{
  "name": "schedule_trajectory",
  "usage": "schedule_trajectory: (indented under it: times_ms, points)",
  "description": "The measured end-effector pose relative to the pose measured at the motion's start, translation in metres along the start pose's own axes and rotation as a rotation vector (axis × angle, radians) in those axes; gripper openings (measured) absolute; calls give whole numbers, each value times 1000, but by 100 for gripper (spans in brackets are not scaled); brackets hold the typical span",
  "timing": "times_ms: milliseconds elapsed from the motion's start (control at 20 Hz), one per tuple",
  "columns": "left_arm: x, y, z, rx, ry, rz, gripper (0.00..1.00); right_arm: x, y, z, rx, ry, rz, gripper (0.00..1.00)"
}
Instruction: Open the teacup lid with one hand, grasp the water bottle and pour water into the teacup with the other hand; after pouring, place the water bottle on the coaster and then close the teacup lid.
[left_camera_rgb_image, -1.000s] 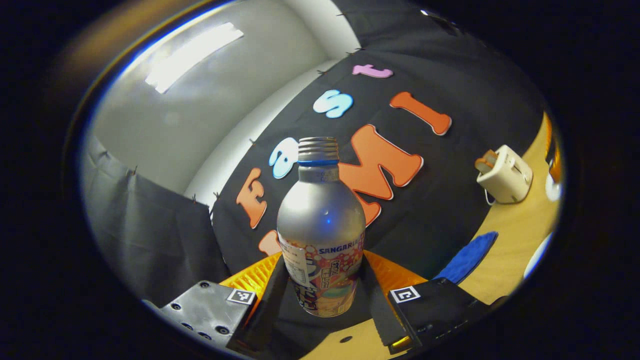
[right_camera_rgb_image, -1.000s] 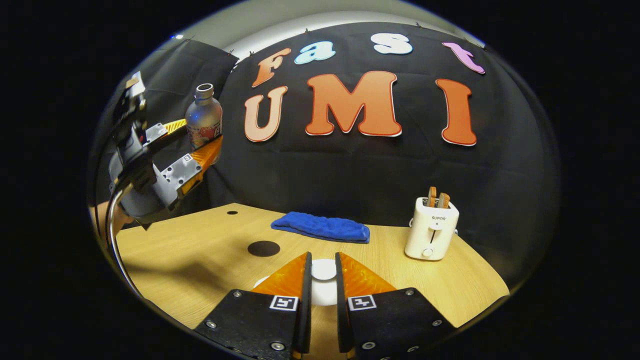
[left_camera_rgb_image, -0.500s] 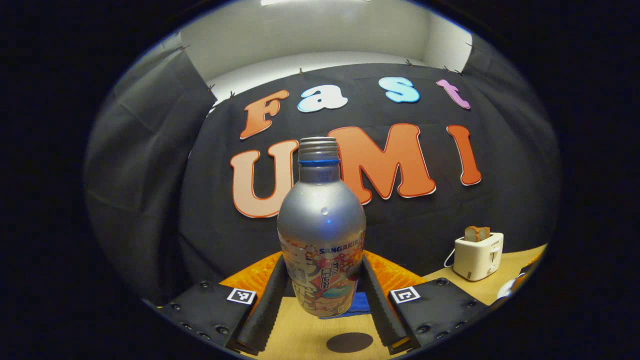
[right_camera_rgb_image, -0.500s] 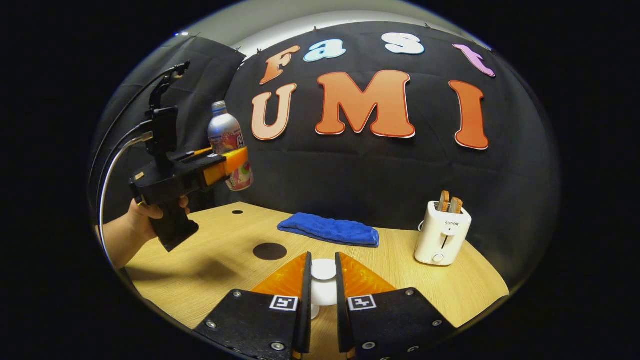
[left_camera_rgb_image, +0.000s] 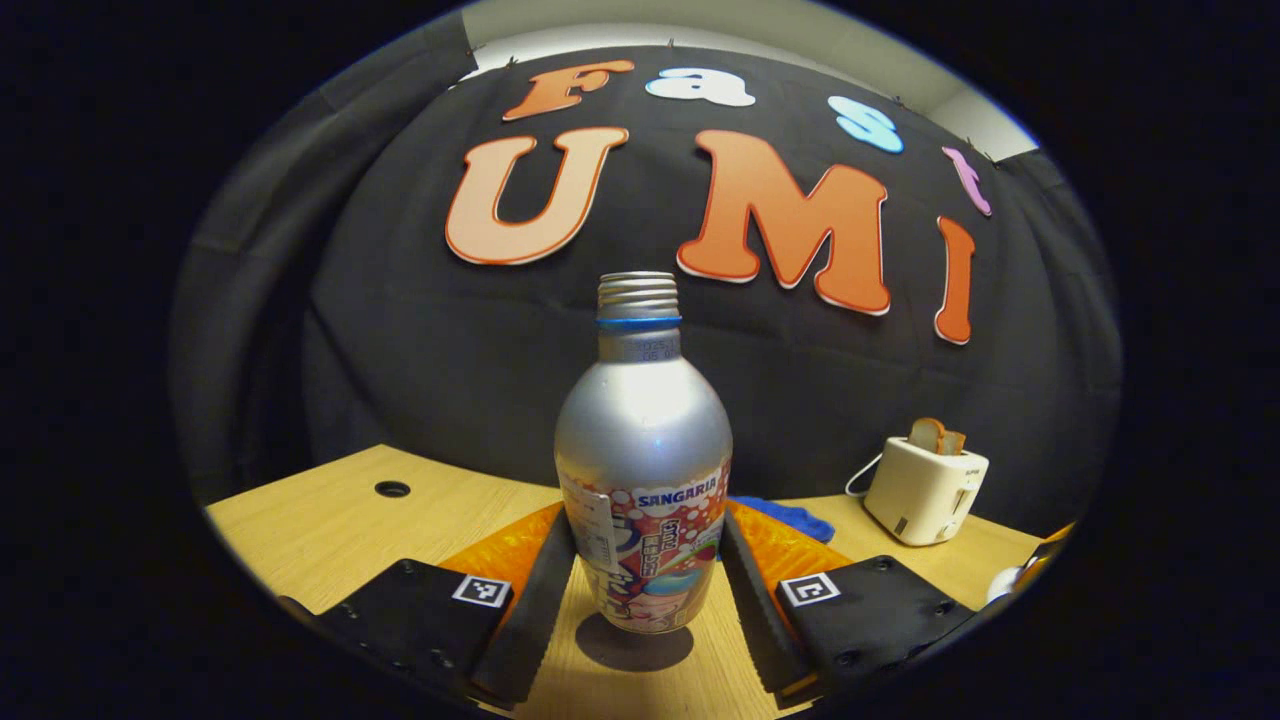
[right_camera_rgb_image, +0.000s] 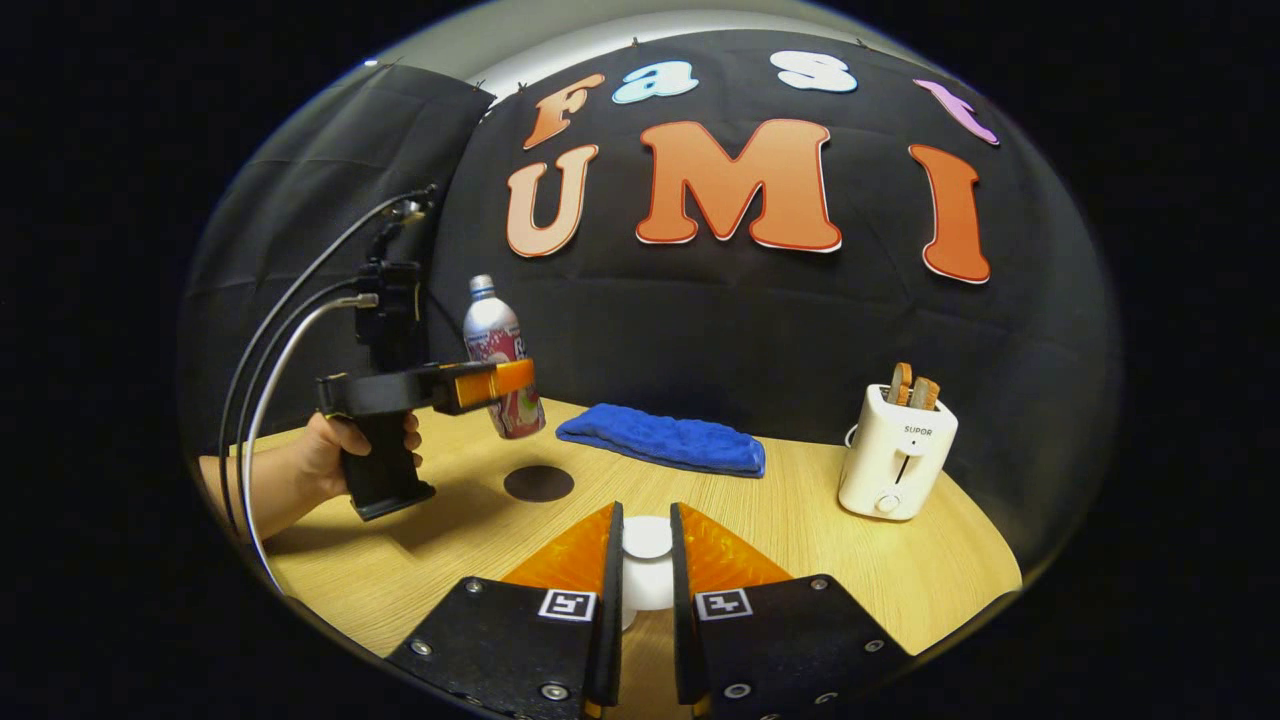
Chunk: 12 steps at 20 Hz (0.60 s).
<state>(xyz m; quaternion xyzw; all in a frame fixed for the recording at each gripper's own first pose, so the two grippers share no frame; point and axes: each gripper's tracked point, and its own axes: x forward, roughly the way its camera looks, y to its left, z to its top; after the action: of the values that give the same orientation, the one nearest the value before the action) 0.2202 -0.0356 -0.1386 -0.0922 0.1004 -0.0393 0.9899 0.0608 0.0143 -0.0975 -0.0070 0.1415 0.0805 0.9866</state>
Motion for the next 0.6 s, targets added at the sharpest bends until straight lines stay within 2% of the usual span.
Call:
schedule_trajectory:
  times_ms: [100, 300, 400, 500, 600]
  points:
    - [7, 1, -15, -4, 37, -2, 87, 1, 3, -6, -4, 16, 10, 22]
    - [17, 2, -46, 3, 103, -4, 79, 1, 6, -10, -14, 22, 26, 22]
    - [21, 1, -61, 7, 137, -1, 79, 2, 9, -11, -11, 24, 33, 22]
    - [24, 1, -66, 4, 149, 4, 83, 4, 12, -14, -8, 25, 41, 22]
    - [25, 3, -76, 5, 160, 12, 83, 6, 15, -16, -2, 31, 51, 22]
